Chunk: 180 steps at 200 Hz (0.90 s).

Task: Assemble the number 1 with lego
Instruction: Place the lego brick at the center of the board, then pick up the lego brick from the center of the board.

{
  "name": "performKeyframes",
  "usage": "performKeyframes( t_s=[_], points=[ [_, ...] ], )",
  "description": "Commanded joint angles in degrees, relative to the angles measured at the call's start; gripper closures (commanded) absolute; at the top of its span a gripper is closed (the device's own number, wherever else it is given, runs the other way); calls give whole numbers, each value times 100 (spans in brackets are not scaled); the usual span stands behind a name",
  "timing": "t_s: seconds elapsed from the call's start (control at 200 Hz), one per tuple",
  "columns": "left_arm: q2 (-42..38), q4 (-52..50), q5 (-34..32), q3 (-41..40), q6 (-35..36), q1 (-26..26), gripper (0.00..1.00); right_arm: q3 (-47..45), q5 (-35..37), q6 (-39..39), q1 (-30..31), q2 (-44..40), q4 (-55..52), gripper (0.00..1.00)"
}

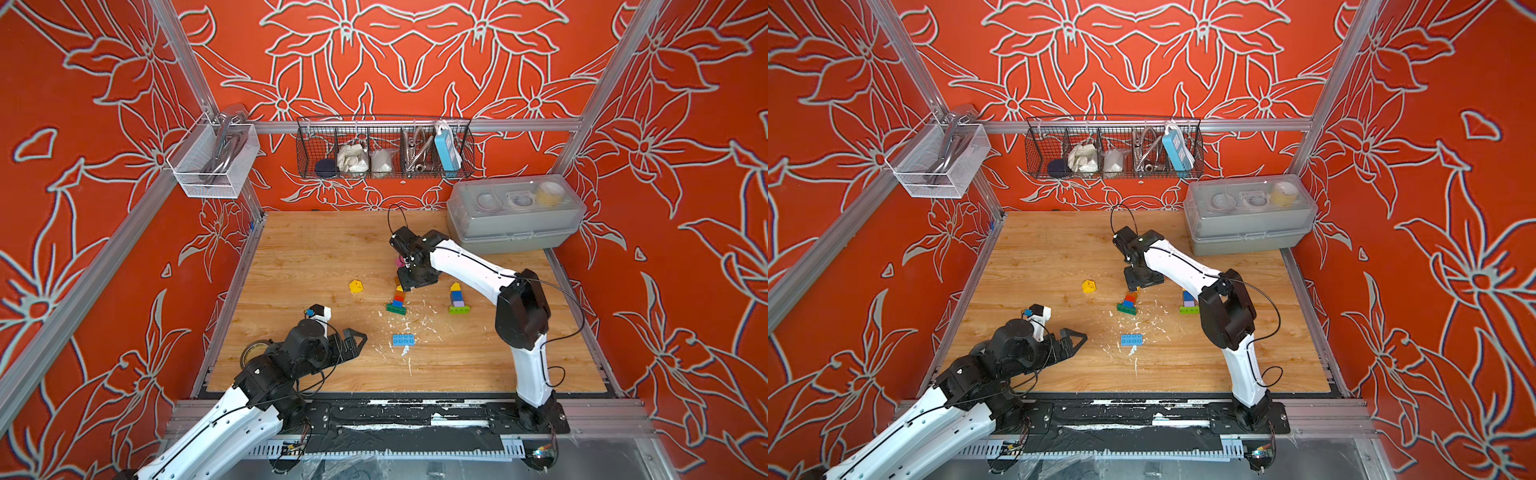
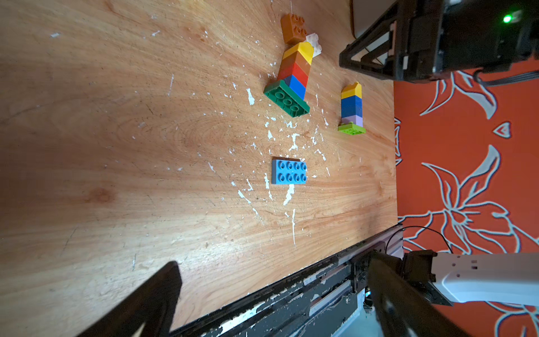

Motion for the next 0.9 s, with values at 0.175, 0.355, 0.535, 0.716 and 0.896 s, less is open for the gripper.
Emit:
performKeyframes(
  t_s=[0.175, 0.355, 0.535, 0.716, 0.896],
  points=[
    [240, 293, 55, 147, 162, 91, 0, 76, 127, -695, -250, 253, 85, 37],
    [221, 319, 98, 112, 149, 118, 0, -258, 23, -846, -304, 296, 528, 32],
    [101, 313, 113, 70, 144, 144, 0, -267, 178, -921, -324, 534, 690, 30],
    [59, 326, 145, 42, 144, 178, 0, -346, 195, -947, -424, 694, 878, 30],
    [82, 339, 178, 40, 144, 214, 0, -278, 119, -965, -571, 844, 982, 30]
  ],
)
